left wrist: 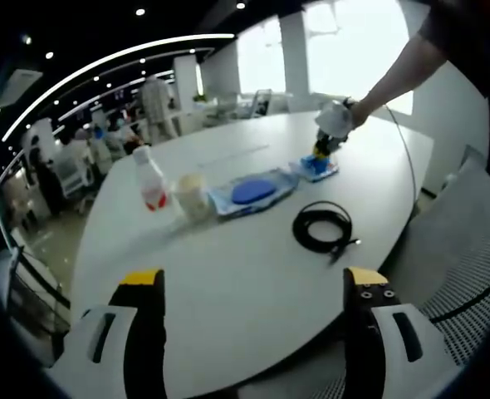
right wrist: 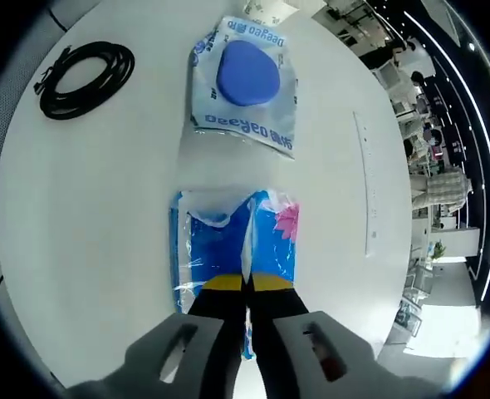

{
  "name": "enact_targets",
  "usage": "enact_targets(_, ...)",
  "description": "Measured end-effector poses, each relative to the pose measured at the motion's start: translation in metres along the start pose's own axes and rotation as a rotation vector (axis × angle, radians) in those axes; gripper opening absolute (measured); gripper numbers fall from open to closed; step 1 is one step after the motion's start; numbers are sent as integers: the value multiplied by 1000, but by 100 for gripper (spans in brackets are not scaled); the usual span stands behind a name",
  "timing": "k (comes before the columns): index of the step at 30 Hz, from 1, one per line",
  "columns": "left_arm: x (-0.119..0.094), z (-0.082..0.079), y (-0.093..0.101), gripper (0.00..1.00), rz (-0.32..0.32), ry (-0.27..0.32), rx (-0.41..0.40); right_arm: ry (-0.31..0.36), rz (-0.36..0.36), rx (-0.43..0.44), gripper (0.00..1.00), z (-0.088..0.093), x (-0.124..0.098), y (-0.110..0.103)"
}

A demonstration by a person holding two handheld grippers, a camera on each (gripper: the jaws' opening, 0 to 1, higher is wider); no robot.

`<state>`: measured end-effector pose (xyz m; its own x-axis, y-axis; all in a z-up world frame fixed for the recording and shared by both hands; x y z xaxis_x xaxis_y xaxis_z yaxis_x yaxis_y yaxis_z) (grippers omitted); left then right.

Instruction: Arrange the tabletop items into an orderly group along one side of the table until the central work area is clear of visible clutter.

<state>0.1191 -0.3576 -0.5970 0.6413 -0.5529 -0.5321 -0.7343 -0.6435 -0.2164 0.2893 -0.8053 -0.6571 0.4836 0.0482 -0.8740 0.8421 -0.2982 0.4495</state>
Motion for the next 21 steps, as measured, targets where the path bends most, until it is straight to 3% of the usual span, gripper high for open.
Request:
enact_targets(12, 0, -1, 0, 85, -5, 12, -4, 19, 30, -10, 0, -6, -11, 6)
enact_targets(21, 0, -2, 0, 84, -7, 15, -8, 28, 13, -29, 0, -14, -11, 4)
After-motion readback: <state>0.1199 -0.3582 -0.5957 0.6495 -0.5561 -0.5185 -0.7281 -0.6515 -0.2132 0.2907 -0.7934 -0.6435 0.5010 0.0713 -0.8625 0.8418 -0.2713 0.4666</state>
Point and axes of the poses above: the point that each gripper's makers call its tool centre point, and the gripper's own axes: x roughly forward along the fingers, y roughly to its right, z roughly out of its underside, the point moved 10 cm from there along -x, roughly backward along the fingers, and after that the axes turned 9 degrees about x, right-handed, at the moved point
